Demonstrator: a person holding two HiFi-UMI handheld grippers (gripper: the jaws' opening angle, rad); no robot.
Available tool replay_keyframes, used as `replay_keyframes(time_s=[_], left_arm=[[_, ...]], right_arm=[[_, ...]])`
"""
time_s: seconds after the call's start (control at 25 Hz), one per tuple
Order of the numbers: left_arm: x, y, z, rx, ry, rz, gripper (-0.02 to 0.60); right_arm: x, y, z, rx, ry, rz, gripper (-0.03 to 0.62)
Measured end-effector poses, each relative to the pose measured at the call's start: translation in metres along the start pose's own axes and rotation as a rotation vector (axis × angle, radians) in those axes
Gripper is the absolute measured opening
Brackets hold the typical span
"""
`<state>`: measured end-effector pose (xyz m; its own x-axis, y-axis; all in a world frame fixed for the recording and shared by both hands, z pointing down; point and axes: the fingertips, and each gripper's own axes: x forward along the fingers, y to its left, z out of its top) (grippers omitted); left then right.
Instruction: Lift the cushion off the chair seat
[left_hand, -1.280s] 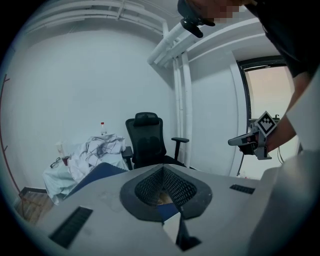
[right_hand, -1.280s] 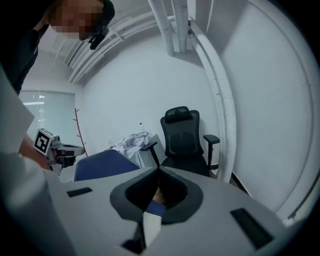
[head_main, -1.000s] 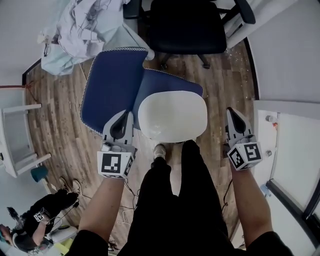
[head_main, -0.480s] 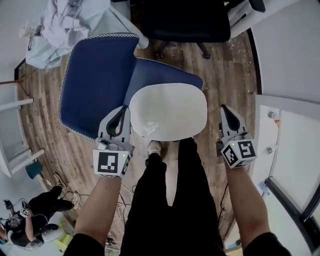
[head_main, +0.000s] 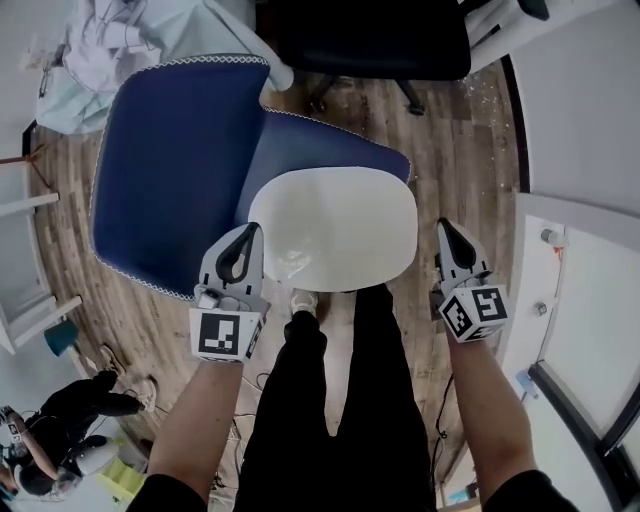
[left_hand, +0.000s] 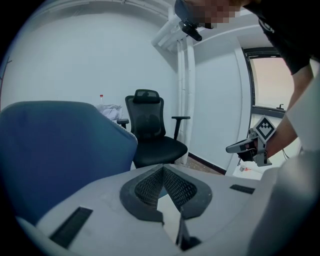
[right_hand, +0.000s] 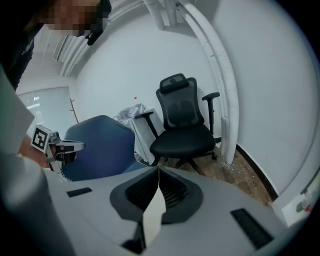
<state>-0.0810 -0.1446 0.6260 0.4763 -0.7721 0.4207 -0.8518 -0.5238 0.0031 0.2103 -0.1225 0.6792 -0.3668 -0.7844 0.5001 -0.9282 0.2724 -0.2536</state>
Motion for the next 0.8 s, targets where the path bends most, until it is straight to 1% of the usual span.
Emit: replay_keyframes(time_s=[0.28,0.52,0.8], left_arm=[[0.009,0.003,-0.027,-0.01,0.025,-0.001,0.005],[0.023,-0.005,-0.055,-0.032,0.053,0.0,0.005],[0.033,-0.013,-0.089,-0.024,0.084,-0.004,0.005]], right_arm=[[0.019,-0.008,-0.028,0.001,0.019,-0.004,0.014],[0.031,-0.02,-0.051,0.012,0.037,-0.001,0.014],[0.043,-0.021,-0.09,0.007,0.103,0.05,0.014]])
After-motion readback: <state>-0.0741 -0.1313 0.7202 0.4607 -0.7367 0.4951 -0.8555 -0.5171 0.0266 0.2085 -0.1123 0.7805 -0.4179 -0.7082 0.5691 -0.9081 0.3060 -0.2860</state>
